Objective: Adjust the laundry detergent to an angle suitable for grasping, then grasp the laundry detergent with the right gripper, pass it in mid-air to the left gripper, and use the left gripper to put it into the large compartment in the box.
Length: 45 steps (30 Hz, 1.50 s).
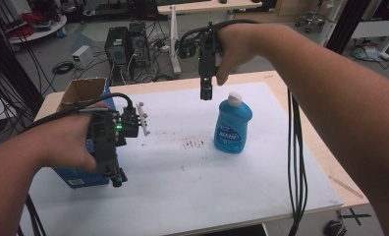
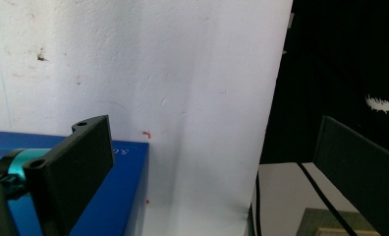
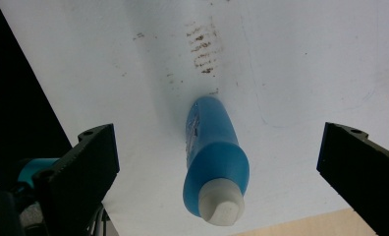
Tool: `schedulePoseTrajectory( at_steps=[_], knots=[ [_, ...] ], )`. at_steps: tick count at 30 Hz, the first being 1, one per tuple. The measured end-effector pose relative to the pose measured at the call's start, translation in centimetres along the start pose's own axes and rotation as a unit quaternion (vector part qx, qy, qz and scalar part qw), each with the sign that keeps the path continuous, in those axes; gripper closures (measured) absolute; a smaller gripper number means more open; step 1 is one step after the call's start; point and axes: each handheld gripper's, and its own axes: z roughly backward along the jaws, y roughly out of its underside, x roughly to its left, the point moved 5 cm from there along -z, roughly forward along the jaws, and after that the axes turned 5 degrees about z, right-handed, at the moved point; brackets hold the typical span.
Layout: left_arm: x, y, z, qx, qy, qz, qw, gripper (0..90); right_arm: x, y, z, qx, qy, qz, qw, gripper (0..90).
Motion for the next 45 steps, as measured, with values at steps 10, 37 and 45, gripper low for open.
schedulePoseTrajectory(
  at_steps=[10,37,45],
  knots=[
    [-0.2,-0.5,-0.2,0.005,-0.003,-0.002,1.0000,1.7,0.1,0.4,0.0,-0.007,0.002,0.003,1.0000,1.3],
    [-1.4,-1.2,0.2,0.002,-0.011,-0.008,0.9999,1.7,0.9,1.2,0.4,-0.022,0.013,-0.005,0.9997,1.3],
    [-0.9,-1.0,-0.1,-0.004,-0.010,-0.003,0.9999,1.7,0.5,0.8,-0.3,-0.029,0.013,-0.008,0.9995,1.3]
  ],
)
